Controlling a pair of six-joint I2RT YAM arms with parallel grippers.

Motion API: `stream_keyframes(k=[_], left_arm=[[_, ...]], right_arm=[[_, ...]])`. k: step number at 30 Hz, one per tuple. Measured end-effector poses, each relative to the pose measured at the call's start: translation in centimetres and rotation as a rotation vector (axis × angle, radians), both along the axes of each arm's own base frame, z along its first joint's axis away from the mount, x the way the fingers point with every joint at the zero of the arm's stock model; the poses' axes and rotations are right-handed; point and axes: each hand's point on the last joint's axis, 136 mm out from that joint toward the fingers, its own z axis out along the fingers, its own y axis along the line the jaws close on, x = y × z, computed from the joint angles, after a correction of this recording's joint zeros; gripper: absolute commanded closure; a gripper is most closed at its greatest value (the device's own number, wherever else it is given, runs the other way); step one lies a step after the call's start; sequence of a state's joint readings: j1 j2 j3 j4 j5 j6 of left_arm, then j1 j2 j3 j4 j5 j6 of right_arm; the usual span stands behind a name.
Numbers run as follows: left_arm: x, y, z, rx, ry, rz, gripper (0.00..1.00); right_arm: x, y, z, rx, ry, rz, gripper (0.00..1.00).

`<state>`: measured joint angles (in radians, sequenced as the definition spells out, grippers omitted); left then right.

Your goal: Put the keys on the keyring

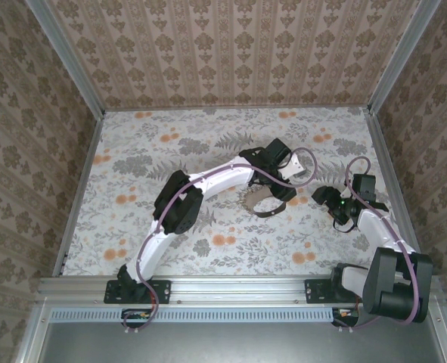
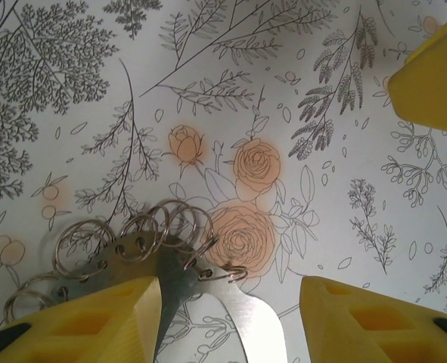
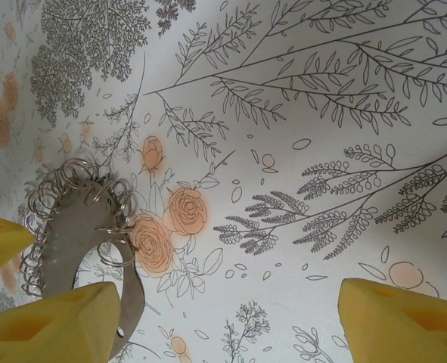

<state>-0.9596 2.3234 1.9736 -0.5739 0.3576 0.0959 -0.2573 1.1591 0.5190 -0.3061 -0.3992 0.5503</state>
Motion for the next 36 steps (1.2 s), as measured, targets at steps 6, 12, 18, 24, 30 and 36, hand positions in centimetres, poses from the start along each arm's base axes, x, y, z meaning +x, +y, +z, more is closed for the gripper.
stream_keyframes(k=[6,12,18,24,30,36], left_arm=[[0.1,0.7,-0.4,0.042,0.0,0.019,0.48],[0.7,0.9,-0.5,0.059,-0.028,0.038,0.48],[1.4,0.2,-1.0,0.054,-0.043,0.043,0.48],[1.7,-0.1,-2.7,0.07,-0.038,0.042,0.49],[1.8,-0.2,-3.0,0.071,-0.037,0.041,0.5],[1.8,-0.3,-3.1,0.068,-0.035,0.039,0.5]], right_arm=[[-0.3,0.1,-0.2,0.001,0.014,0.004,0.23],[-0.3,0.1,-0.2,0.001,0.014,0.005,0.23],[-0.3,0.1,-0.2,0.001,0.014,0.005,0.23],[-0.3,0.1,-0.2,0.001,0.015,0.005,0.23],[-0.3,0.1,-0.2,0.001,0.015,0.005,0.23],[-0.3,0.1,-0.3,0.002,0.016,0.005,0.23]])
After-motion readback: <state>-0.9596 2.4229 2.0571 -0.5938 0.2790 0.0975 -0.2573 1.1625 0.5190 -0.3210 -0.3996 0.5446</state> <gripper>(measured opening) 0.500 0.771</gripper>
